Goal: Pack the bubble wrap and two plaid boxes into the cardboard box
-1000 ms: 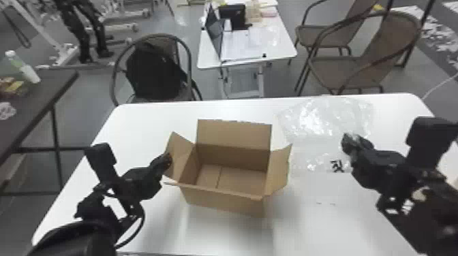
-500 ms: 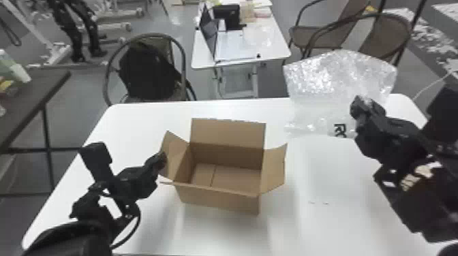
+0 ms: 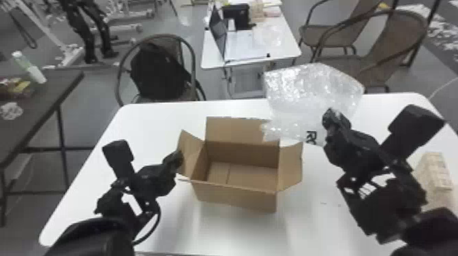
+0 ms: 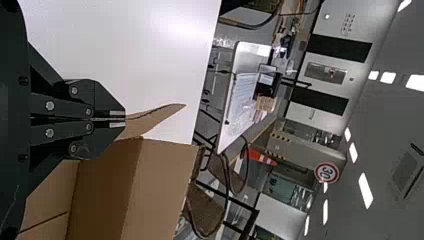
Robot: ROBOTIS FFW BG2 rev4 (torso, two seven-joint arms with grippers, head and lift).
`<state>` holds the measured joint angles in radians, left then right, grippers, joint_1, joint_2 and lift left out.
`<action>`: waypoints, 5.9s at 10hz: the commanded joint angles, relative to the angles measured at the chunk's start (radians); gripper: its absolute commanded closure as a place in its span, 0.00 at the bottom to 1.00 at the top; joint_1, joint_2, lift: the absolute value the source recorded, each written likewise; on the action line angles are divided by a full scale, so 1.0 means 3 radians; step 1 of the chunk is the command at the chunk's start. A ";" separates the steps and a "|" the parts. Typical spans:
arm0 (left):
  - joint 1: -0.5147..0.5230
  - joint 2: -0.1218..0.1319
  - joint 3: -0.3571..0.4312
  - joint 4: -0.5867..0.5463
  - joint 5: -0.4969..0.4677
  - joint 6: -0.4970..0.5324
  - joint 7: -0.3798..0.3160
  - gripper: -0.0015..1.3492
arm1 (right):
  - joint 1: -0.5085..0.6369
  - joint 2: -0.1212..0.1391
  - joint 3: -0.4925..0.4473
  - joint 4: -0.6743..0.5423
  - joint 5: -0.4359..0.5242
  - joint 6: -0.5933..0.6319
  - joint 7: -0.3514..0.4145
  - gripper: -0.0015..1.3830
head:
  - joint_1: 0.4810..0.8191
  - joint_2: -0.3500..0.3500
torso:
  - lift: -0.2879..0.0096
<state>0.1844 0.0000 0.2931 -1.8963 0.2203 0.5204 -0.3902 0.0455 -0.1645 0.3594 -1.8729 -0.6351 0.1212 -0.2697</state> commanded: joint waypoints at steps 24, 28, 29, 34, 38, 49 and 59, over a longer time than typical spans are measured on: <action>0.0214 0.0005 -0.0057 0.0027 0.0299 -0.0318 0.0237 0.88 | 0.0871 0.0216 -0.1418 -0.0639 0.0655 0.0843 0.1349 0.23 | 0.63 0.66 | 0.66; 0.0214 0.0005 -0.0046 -0.0065 0.0268 -0.0308 0.0237 0.88 | 0.0989 0.0221 -0.1438 -0.0307 0.0823 0.0567 0.1436 0.23 | 0.63 0.62 | 0.66; 0.0219 0.0005 -0.0046 -0.0070 0.0268 -0.0303 0.0237 0.88 | 0.1014 0.0241 -0.1438 -0.0287 0.0961 0.0562 0.1431 0.23 | 0.63 0.61 | 0.66; 0.0239 -0.0009 -0.0031 -0.0081 0.0268 -0.0303 0.0232 0.88 | 0.1280 0.0318 -0.1438 -0.0072 0.1263 0.0123 0.1415 0.23 | 0.63 0.59 | 0.66; 0.0255 -0.0009 -0.0011 -0.0086 0.0268 -0.0303 0.0217 0.88 | 0.1464 0.0380 -0.1525 -0.0021 0.1636 -0.0062 0.0991 0.23 | 0.63 0.55 | 0.66; 0.0260 -0.0009 0.0000 -0.0086 0.0268 -0.0313 0.0191 0.88 | 0.0840 0.0293 -0.1894 0.0680 0.1846 -0.0235 0.1344 0.23 | 0.63 0.42 | 0.66; 0.0255 -0.0009 0.0015 -0.0086 0.0217 -0.0323 0.0125 0.88 | 0.0344 0.0287 -0.1878 0.1334 0.1974 -0.0287 0.1850 0.70 | 0.63 0.44 | 0.67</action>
<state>0.2611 0.0000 0.2964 -1.9221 0.2872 0.4233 -0.3526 0.1430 -0.0895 -0.2049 -1.4620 -0.0503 0.0276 0.2855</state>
